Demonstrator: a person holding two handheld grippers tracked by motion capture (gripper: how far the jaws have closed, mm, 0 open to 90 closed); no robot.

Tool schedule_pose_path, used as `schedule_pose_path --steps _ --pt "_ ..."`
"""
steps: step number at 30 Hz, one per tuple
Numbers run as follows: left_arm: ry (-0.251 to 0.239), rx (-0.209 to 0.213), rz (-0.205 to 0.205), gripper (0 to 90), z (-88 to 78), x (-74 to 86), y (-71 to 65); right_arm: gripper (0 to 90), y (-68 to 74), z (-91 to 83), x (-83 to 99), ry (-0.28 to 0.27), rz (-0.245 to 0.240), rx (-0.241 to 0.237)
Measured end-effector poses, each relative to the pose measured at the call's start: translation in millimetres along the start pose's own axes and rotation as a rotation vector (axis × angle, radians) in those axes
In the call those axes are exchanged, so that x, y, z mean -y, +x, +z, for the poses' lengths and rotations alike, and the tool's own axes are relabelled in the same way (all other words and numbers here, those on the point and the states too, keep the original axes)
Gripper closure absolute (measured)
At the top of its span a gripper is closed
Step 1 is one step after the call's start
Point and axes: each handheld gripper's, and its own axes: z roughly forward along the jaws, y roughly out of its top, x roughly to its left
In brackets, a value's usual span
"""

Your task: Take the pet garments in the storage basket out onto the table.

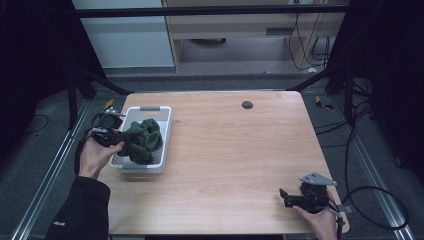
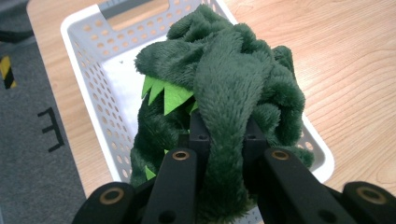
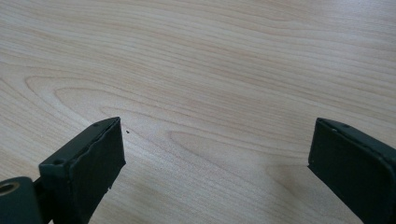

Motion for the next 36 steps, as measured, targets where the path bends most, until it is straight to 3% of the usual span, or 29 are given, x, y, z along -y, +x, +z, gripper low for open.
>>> schedule_pose_path --steps 20,36 --pt "-0.080 -0.016 0.051 80.4 -33.0 -22.5 -12.5 3.8 -0.6 0.4 0.1 -0.003 -0.008 0.004" --pt "-0.124 -0.014 0.077 80.5 -45.3 -37.5 -21.1 3.8 -0.2 0.2 0.1 -0.004 -0.006 0.004"
